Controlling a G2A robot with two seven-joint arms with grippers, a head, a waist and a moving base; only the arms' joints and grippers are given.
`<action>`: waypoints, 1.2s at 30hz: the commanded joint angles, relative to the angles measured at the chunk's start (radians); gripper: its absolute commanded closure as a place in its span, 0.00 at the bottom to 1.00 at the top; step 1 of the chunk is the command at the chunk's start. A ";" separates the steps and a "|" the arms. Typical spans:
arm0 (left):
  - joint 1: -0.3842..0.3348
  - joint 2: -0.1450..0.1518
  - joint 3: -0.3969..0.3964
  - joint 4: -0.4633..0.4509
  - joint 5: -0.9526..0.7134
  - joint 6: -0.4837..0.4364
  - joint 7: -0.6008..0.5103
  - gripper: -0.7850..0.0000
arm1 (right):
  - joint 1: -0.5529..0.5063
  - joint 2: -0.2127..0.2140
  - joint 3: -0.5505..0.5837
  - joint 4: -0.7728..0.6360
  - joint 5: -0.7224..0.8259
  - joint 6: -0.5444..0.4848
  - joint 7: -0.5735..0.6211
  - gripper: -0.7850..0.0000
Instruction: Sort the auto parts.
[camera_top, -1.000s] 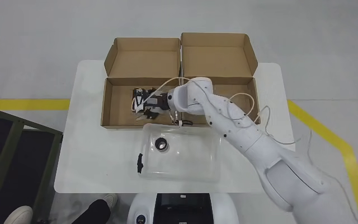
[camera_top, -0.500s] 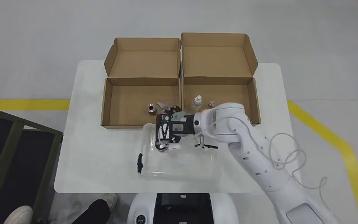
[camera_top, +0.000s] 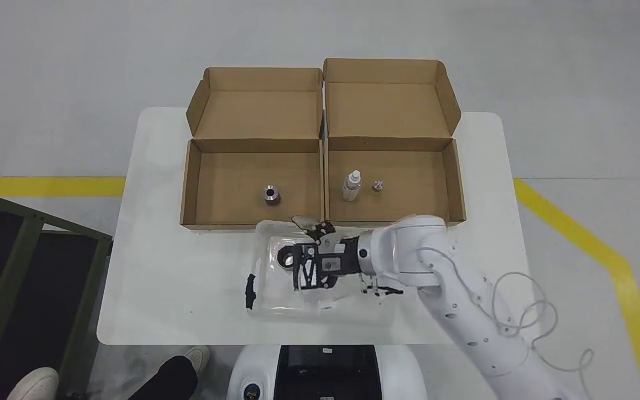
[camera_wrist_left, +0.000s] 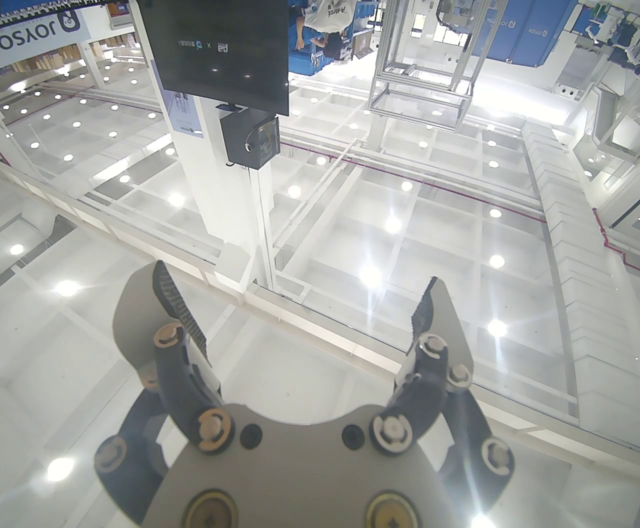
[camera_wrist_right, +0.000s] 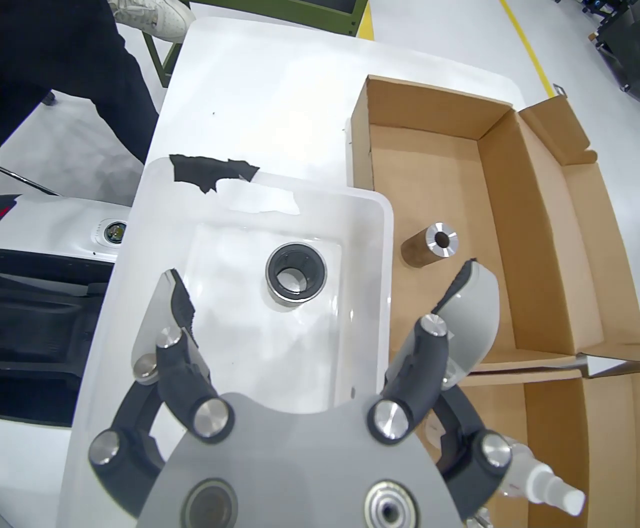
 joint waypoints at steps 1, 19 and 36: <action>0.000 0.000 0.000 0.000 0.000 0.000 0.000 0.00 | -0.008 0.002 -0.007 0.005 -0.006 -0.002 -0.004 0.00; 0.000 0.000 0.000 0.000 0.000 0.000 0.000 0.00 | 0.039 -0.005 -0.116 0.139 -0.081 0.036 -0.093 0.00; 0.000 0.000 0.000 0.000 0.000 0.000 0.000 0.00 | 0.132 -0.032 -0.195 0.290 -0.120 0.100 -0.180 0.20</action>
